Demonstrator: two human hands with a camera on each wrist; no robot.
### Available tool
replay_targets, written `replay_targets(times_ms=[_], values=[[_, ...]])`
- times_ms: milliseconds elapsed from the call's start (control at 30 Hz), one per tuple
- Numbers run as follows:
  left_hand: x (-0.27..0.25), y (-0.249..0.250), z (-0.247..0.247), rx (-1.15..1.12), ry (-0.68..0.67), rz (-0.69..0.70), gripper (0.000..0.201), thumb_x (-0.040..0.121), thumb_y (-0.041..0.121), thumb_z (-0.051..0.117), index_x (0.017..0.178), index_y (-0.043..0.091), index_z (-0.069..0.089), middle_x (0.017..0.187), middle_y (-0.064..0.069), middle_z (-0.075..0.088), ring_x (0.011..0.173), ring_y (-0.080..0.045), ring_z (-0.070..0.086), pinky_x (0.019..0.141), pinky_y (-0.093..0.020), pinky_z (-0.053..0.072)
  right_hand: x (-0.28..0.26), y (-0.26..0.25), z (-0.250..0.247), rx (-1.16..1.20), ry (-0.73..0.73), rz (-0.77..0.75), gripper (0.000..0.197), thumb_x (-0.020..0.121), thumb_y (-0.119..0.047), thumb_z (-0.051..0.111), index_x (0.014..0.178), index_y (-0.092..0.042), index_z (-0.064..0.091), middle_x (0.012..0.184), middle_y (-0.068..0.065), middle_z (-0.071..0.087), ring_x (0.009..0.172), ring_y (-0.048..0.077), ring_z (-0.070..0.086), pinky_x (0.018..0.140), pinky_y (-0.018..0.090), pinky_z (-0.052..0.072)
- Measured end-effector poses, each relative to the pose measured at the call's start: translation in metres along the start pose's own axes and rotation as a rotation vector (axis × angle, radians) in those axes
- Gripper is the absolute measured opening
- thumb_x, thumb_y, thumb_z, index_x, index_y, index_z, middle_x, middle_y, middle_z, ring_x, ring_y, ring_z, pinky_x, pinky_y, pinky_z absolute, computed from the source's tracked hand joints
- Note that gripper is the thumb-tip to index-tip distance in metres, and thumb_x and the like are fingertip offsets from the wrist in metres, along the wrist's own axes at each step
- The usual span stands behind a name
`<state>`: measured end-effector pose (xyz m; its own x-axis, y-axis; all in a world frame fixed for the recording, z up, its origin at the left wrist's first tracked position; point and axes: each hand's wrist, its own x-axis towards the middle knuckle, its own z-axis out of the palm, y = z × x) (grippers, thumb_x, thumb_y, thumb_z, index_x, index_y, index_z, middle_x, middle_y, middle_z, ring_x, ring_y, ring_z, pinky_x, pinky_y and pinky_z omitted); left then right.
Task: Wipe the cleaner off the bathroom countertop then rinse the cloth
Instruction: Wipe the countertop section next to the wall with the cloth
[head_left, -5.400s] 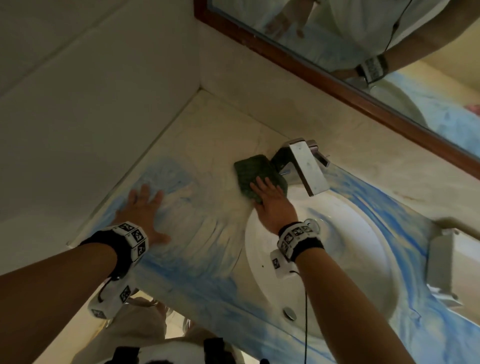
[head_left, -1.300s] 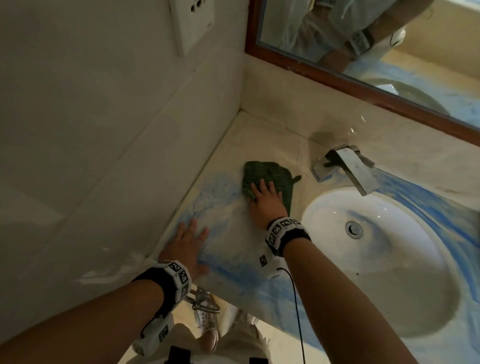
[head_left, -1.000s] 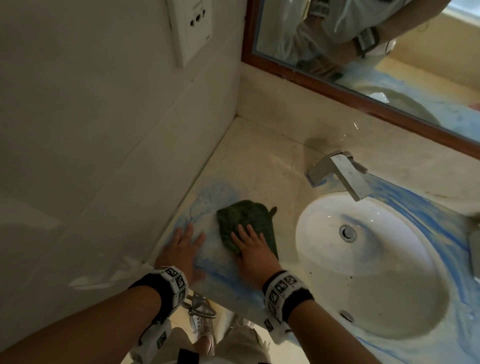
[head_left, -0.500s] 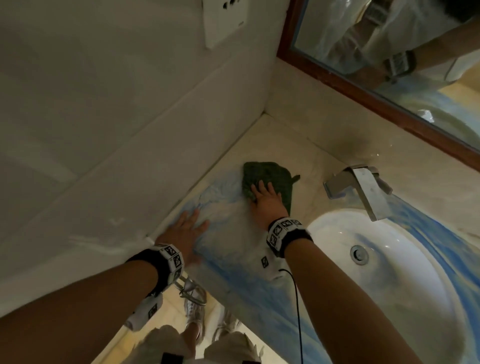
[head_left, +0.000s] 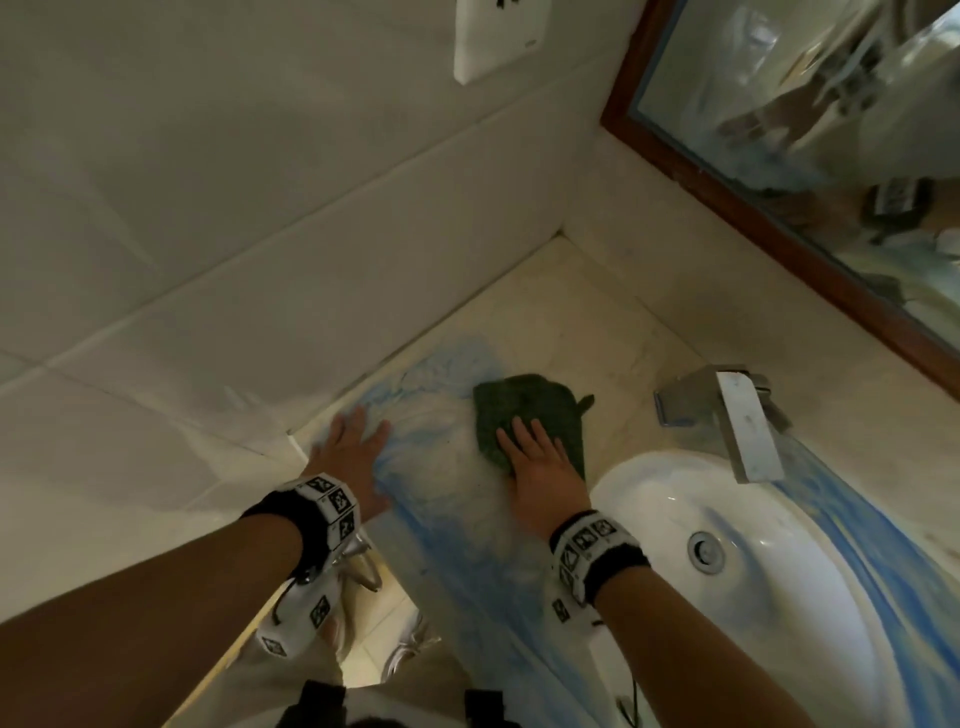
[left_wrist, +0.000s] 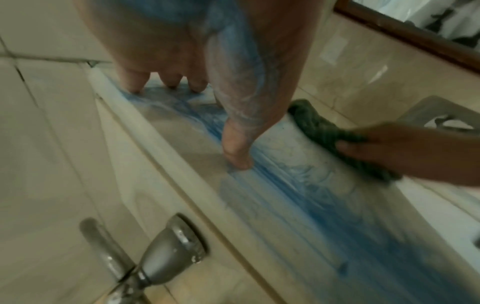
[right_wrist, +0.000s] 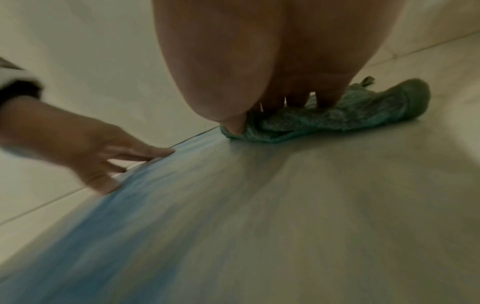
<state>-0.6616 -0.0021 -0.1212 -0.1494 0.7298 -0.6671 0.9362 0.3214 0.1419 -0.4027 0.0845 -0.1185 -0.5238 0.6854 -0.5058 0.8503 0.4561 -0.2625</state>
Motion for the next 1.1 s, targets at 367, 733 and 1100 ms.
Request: replay_targets(times_ms=[367, 733, 1100], values=[[-0.001, -0.007, -0.003, -0.051, -0.013, 0.034, 0.111, 0.080, 0.057, 0.069, 0.154, 0.029, -0.009, 0.158, 0.000, -0.028, 0.147, -0.028, -0.021, 0.117, -0.054, 0.006, 0.064, -0.042, -0.026, 0.017, 0.046, 0.038, 0.057, 0.103, -0.030, 0.029, 0.156, -0.018, 0.010, 0.164, 0.002, -0.001, 0.150, 0.025, -0.004, 0.121, 0.048, 0.002], [0.001, -0.011, -0.007, -0.036, -0.036, 0.050, 0.109, 0.082, 0.052, 0.069, 0.153, 0.030, -0.011, 0.157, 0.000, -0.030, 0.146, -0.026, -0.023, 0.118, -0.051, 0.004, 0.016, -0.011, -0.003, -0.034, 0.005, -0.085, 0.058, 0.100, -0.030, 0.028, 0.156, -0.024, 0.015, 0.163, -0.006, 0.003, 0.150, 0.016, -0.002, 0.122, 0.039, 0.002], [-0.001, -0.010, -0.009, -0.012, -0.029, 0.048, 0.111, 0.080, 0.057, 0.068, 0.153, 0.031, -0.012, 0.156, 0.001, -0.032, 0.146, -0.026, -0.023, 0.119, -0.052, 0.007, 0.076, -0.045, -0.027, -0.001, 0.048, 0.046, 0.057, 0.104, -0.032, 0.028, 0.156, -0.020, 0.010, 0.164, 0.001, 0.000, 0.150, 0.023, -0.003, 0.122, 0.045, 0.001]])
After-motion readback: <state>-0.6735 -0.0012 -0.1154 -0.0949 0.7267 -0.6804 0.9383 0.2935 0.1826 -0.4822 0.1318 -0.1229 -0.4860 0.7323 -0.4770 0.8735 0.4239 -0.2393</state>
